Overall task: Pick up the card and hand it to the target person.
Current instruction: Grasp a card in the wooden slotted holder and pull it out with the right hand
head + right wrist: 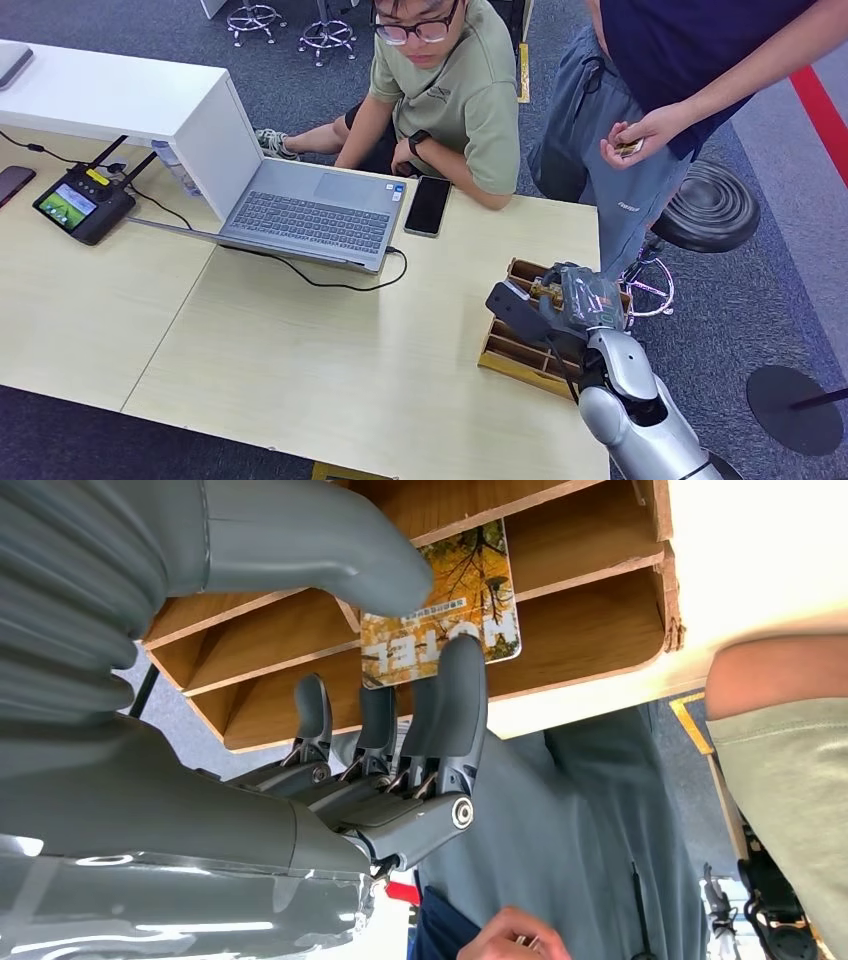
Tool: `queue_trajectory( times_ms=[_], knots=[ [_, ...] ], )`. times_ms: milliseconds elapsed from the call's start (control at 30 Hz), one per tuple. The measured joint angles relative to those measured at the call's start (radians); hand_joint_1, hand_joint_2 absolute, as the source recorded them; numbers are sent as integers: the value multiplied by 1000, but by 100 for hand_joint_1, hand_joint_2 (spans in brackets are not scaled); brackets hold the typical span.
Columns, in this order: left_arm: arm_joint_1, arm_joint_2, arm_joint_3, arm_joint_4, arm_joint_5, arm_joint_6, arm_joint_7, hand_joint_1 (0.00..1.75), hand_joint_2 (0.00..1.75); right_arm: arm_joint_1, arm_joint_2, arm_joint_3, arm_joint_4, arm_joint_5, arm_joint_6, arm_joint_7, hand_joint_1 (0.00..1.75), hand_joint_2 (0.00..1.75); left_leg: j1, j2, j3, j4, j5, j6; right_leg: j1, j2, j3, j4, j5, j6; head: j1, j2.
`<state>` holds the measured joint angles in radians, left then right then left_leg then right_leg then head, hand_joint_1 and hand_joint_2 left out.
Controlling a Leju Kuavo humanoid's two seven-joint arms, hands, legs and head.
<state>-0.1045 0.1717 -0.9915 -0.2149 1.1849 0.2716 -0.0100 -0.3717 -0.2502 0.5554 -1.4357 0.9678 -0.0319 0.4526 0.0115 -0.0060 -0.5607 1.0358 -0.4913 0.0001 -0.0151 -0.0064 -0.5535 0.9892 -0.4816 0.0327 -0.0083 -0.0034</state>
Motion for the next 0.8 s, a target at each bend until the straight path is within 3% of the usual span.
queue_trajectory(
  times_ms=[67,333,800],
  knots=[
    [0,0,0,0,0,0,0,0,175,0,0,0,0,0,-1,0,73,175,0,0,0,0,0,0,0,0,0,0,0,0,0,0],
    [0,0,0,0,0,0,0,0,175,0,0,-5,0,-2,-4,1,61,175,0,0,0,0,0,0,0,0,0,0,0,0,0,0],
    [0,0,0,0,0,0,2,0,175,0,0,-14,0,-2,-7,1,84,175,0,0,0,0,0,0,0,0,0,0,0,0,0,0]
  ],
)
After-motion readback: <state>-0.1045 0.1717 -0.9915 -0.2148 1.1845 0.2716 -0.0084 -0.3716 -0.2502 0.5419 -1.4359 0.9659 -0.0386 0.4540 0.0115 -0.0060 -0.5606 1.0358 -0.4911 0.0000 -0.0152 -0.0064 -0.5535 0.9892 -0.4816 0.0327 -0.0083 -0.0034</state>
